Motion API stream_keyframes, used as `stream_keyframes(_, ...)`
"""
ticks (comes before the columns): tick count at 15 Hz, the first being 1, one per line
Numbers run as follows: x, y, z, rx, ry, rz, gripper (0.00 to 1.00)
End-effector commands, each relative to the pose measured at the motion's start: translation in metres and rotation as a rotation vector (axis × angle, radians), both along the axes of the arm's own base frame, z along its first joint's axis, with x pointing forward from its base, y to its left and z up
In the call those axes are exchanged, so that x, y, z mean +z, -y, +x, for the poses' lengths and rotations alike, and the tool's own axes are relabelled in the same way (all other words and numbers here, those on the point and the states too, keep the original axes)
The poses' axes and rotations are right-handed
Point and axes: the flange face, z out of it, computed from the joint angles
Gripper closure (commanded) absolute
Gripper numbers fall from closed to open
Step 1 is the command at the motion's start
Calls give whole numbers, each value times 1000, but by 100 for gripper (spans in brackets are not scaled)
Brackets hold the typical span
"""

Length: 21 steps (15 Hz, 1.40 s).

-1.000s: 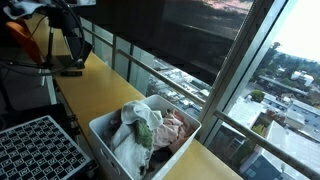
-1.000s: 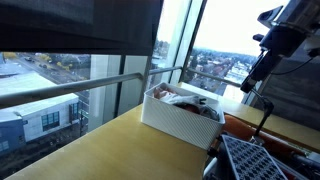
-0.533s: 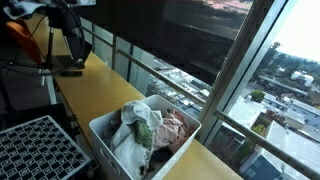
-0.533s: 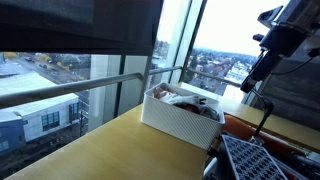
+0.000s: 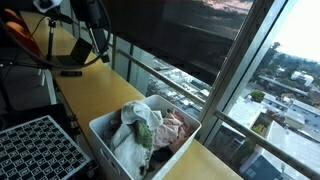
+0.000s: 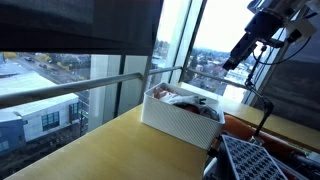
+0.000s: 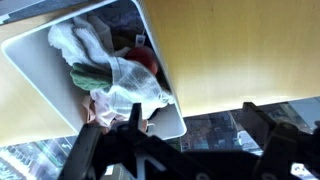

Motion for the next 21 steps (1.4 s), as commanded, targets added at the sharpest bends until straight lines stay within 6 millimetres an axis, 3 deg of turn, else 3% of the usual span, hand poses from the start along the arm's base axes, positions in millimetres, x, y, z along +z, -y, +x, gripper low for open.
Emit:
stream_keyframes(1,19,40,68,-59,61,-11,0)
stream_keyframes(4,-2,68,106,-176,34,-25,0)
stream_keyframes(13,-116,125,154,-490,-141,41,0)
stream_keyframes(16,-159,127,159,-545,-194,56,0)
stream_keyframes(21,-226,111,166,-621,-272,125,0)
